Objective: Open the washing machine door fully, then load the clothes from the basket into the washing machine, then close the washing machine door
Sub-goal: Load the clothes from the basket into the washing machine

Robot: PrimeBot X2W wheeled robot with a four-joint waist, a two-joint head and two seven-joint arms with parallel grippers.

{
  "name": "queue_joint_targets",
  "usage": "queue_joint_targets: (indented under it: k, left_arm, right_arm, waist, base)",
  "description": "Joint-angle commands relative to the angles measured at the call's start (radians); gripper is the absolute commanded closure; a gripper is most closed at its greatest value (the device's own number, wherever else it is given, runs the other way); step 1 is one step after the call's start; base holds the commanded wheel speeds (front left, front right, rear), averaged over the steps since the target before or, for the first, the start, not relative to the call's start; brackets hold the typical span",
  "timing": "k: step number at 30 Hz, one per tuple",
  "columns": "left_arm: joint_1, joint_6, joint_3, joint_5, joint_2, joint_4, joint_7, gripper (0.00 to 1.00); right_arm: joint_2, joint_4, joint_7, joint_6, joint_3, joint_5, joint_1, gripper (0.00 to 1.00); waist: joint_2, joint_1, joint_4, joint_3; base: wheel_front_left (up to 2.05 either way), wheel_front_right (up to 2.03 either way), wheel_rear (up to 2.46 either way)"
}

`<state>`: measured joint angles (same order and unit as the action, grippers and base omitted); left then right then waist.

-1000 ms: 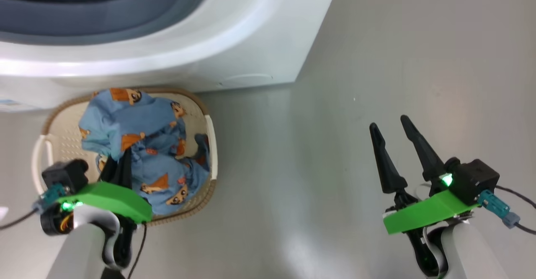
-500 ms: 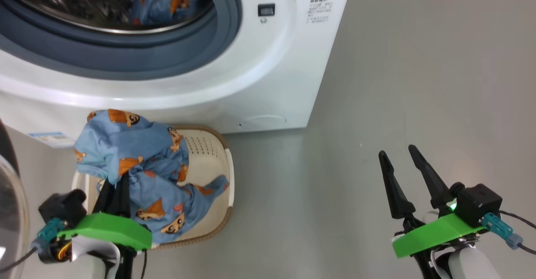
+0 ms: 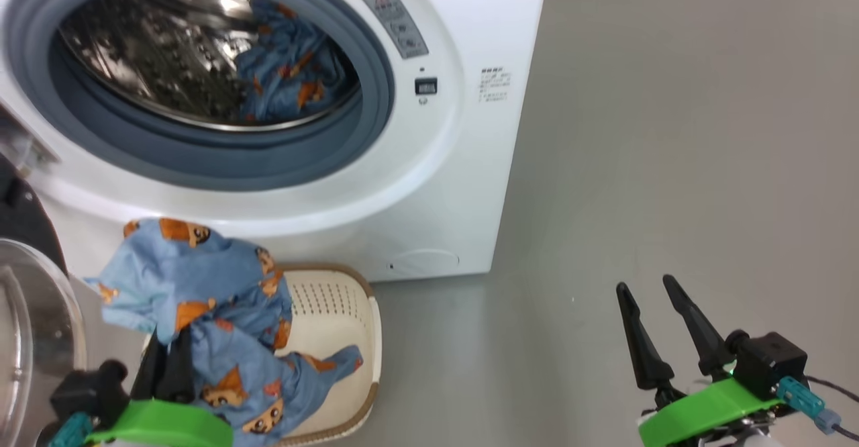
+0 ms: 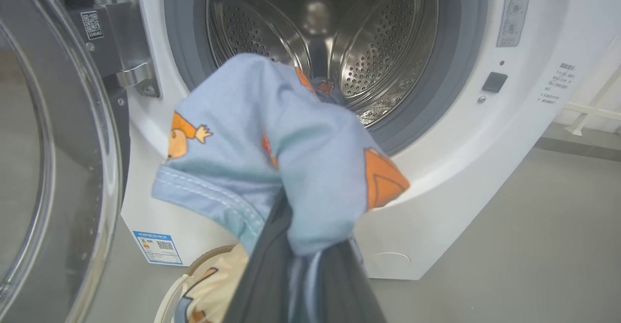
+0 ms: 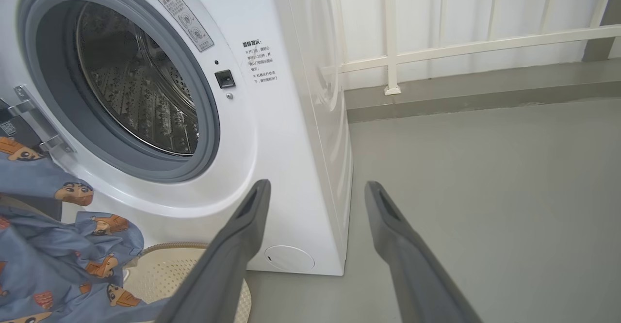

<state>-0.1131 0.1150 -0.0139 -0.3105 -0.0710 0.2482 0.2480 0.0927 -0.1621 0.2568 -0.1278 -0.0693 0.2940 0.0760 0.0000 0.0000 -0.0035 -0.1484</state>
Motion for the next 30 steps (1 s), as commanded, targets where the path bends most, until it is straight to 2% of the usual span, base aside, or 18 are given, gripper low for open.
queue_joint_targets:
  k: [1,12,30]
  left_arm:
    - [0.022,-0.008,-0.047,0.017,-0.012,-0.049,0.014,1.0]
    - [0.131,-0.019,-0.073,0.052,-0.003,-0.117,0.014,1.0]
    - [0.205,-0.033,-0.084,0.073,0.006,-0.209,0.014,1.0]
  right_arm:
    - [0.007,0.02,0.005,-0.003,-0.016,0.002,-0.017,0.0]
    - [0.015,0.028,0.005,-0.003,0.014,-0.001,-0.076,0.0]
    - [0.017,0.055,0.005,-0.003,0.037,-0.014,-0.111,0.0]
  waist:
    - [0.0,0.0,-0.009,0.072]
    - [0.0,0.0,-0.009,0.154]
    - [0.0,0.0,-0.007,0.172]
  base:
    - [0.0,0.0,0.0]
    - [0.0,0.0,0.0]
    - [0.0,0.0,0.0]
